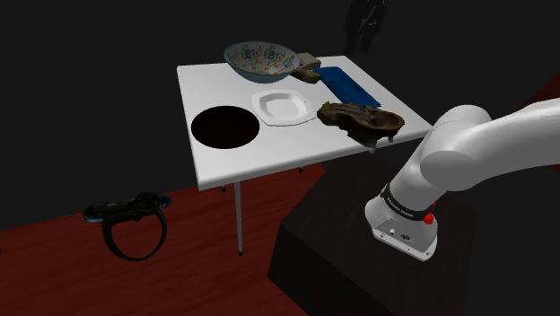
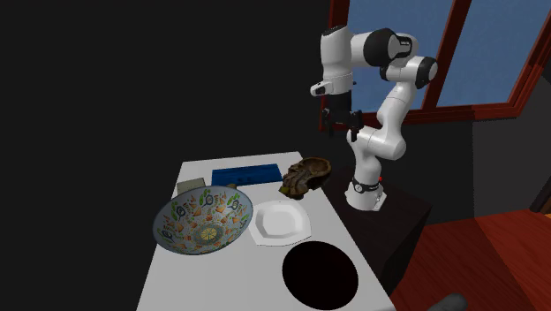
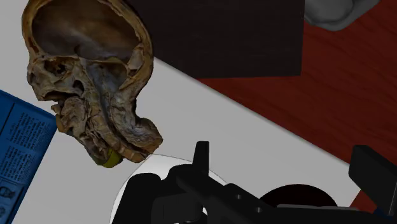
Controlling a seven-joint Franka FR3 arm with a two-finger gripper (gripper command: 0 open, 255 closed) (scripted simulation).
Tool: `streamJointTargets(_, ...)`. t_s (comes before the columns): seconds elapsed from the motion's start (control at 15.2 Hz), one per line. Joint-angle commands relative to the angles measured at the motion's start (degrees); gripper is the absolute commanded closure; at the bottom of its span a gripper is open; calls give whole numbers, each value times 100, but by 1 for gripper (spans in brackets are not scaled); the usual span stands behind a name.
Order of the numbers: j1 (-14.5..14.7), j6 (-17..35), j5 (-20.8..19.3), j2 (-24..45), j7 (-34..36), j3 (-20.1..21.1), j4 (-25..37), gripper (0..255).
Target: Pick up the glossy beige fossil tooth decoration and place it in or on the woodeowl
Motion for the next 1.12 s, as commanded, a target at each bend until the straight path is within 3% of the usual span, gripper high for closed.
streamJointTargets(0.0, 0, 0, 0, 0, 0, 0, 0, 0)
streamJointTargets(0.53, -113, 774, -416, 1307, -1026, -755, 294, 0)
streamJointTargets(1.06, -175, 1374, -450, 2926, -2053, -1415, 1067, 0)
